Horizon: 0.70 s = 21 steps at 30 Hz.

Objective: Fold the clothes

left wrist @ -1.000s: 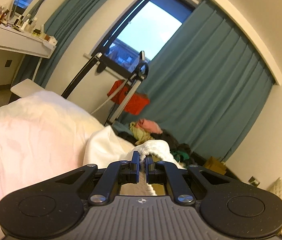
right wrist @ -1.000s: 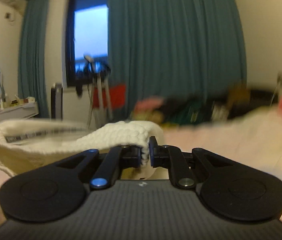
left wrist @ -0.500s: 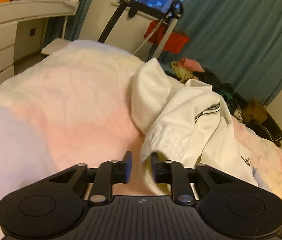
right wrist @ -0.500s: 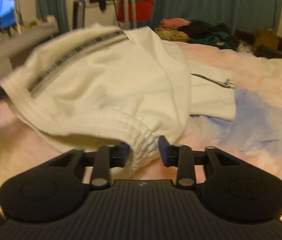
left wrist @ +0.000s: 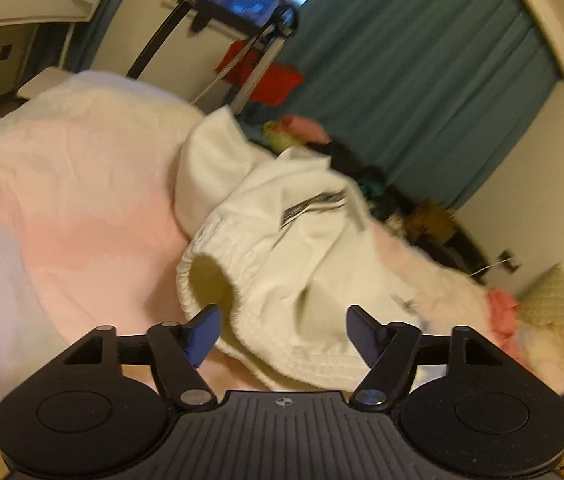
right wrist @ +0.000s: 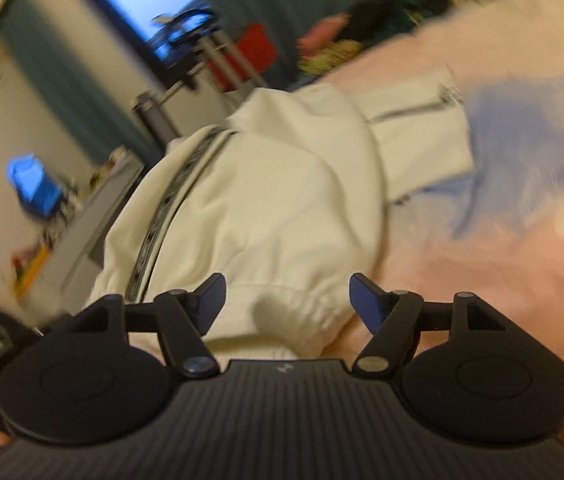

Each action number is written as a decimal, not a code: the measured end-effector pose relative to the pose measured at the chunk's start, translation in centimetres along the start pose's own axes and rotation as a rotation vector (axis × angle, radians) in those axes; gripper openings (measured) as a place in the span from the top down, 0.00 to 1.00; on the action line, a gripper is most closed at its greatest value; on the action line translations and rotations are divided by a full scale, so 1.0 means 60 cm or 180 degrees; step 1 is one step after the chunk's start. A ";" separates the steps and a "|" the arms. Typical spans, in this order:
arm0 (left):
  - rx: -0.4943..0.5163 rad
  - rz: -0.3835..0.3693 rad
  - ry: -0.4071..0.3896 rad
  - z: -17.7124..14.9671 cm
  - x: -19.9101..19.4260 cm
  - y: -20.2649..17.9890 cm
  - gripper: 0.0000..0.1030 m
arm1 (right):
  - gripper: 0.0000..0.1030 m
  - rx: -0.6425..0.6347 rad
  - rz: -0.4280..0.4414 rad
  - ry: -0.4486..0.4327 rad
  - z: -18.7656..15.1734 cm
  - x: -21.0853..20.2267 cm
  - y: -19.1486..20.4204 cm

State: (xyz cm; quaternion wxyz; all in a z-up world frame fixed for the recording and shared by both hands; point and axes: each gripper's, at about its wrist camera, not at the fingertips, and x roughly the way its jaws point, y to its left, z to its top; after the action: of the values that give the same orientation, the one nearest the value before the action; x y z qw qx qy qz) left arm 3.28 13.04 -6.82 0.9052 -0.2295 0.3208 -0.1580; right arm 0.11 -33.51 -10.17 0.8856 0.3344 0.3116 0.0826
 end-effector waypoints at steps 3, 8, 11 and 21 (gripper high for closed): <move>-0.0033 0.0095 0.0122 0.004 0.055 -0.002 0.30 | 0.31 0.0548 0.0072 0.0105 0.000 0.019 -0.042; 0.0059 0.0118 0.0197 0.000 0.108 -0.010 0.47 | 0.31 0.0679 -0.0150 0.0026 -0.001 0.029 -0.057; 0.0117 0.0092 0.0108 0.004 0.112 -0.008 0.64 | 0.31 0.0713 -0.0136 0.0094 -0.004 0.042 -0.058; -0.0517 -0.0558 -0.0714 0.077 0.025 0.051 0.94 | 0.31 0.0364 0.0149 0.0141 -0.013 0.043 -0.018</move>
State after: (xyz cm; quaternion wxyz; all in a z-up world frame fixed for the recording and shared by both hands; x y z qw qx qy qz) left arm 7.84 16.42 -5.94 0.8966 -0.3453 0.2081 -0.1833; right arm 1.62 -33.00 -12.60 0.8557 0.3897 0.3274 0.0927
